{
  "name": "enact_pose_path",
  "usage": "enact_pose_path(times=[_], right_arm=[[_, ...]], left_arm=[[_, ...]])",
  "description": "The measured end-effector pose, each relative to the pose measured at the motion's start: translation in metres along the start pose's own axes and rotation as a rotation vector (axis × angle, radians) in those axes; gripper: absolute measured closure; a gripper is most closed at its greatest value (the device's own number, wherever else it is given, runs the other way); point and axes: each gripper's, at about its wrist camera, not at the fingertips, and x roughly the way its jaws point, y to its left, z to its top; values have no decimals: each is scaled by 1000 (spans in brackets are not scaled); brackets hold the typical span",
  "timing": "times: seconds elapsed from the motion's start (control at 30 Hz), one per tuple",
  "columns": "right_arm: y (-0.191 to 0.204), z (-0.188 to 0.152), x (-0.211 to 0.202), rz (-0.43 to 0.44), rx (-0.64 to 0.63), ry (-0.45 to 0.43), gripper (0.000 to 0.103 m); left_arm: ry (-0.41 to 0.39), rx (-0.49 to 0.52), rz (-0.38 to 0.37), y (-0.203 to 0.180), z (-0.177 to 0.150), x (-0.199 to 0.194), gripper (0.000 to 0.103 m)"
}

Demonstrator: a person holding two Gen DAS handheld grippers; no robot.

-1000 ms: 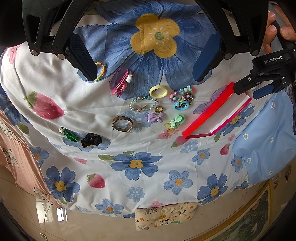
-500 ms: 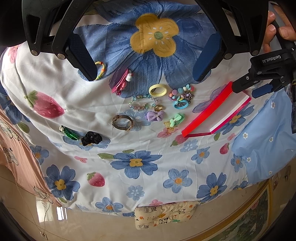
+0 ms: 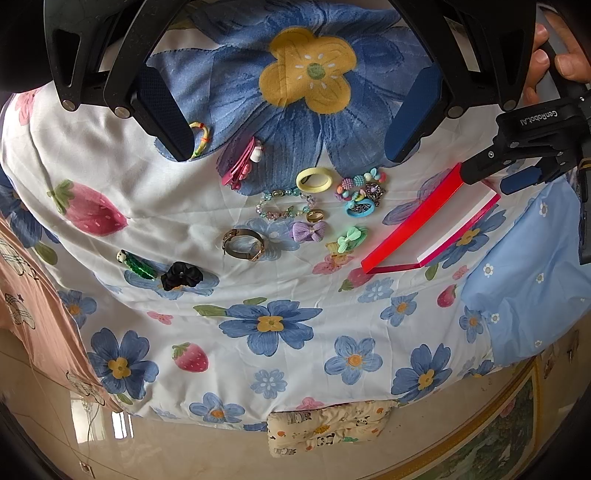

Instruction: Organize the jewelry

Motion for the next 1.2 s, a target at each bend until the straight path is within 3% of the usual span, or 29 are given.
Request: enact_pose_path(times=[0.37, 0.43, 0.5, 0.7, 0.9, 1.2], right_arm=[[-9, 8, 6, 12, 9, 4, 1], [-14, 12, 10, 11, 21, 13, 5], [-19, 14, 16, 11, 33, 33, 16], [-33, 16, 40, 18, 76, 125, 43], [-37, 15, 58, 30, 87, 194, 51], [-45, 10, 78, 30, 104, 269, 62]], left_arm=[[83, -17, -36, 8, 19, 32, 2], [102, -7, -47, 8, 25, 42, 2], [126, -1, -61, 8, 30, 51, 3], [174, 17, -114, 5, 42, 73, 18], [202, 94, -196, -12, 49, 90, 28], [257, 206, -246, -38, 62, 128, 50]])
